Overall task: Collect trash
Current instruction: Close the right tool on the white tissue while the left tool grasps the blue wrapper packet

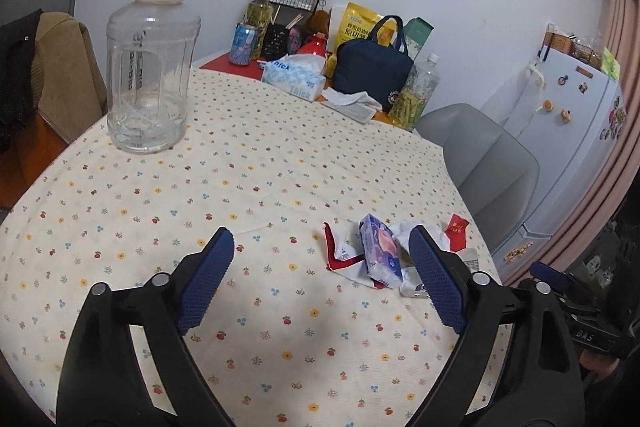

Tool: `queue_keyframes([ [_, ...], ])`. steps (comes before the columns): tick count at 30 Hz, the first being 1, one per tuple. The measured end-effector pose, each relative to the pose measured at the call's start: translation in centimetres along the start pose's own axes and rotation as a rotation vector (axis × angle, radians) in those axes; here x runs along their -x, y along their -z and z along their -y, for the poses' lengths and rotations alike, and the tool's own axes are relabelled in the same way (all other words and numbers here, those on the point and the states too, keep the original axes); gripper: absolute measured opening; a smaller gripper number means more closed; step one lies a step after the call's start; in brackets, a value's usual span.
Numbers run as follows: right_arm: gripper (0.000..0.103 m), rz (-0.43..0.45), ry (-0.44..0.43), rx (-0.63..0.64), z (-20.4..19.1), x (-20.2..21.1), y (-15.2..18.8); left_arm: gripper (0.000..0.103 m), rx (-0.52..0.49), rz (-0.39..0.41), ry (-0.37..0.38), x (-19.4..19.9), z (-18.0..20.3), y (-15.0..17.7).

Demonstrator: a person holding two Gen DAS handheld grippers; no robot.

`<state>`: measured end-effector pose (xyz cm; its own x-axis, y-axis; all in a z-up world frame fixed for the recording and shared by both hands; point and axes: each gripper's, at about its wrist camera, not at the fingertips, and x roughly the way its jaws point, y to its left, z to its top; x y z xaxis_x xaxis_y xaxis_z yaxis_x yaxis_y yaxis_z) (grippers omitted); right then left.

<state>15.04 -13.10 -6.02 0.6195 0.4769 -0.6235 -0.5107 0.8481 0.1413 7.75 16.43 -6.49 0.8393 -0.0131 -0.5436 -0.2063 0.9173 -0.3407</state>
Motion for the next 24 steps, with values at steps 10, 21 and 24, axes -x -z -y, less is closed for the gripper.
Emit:
queue_keyframes([
  [10,0.064,-0.106,-0.032,0.04,-2.3,-6.4,-1.1,0.077,0.013,-0.052,-0.002,-2.9,-0.8,0.2],
  [21,0.015,-0.182,-0.055,-0.031,-1.6,-10.8,-1.5,0.076,0.012,-0.088,0.03,-5.1,-0.8,-0.1],
  [24,0.005,-0.154,-0.067,-0.041,-1.3,-9.7,-1.6,0.073,0.011,-0.094,0.05,-5.6,-0.2,-0.4],
])
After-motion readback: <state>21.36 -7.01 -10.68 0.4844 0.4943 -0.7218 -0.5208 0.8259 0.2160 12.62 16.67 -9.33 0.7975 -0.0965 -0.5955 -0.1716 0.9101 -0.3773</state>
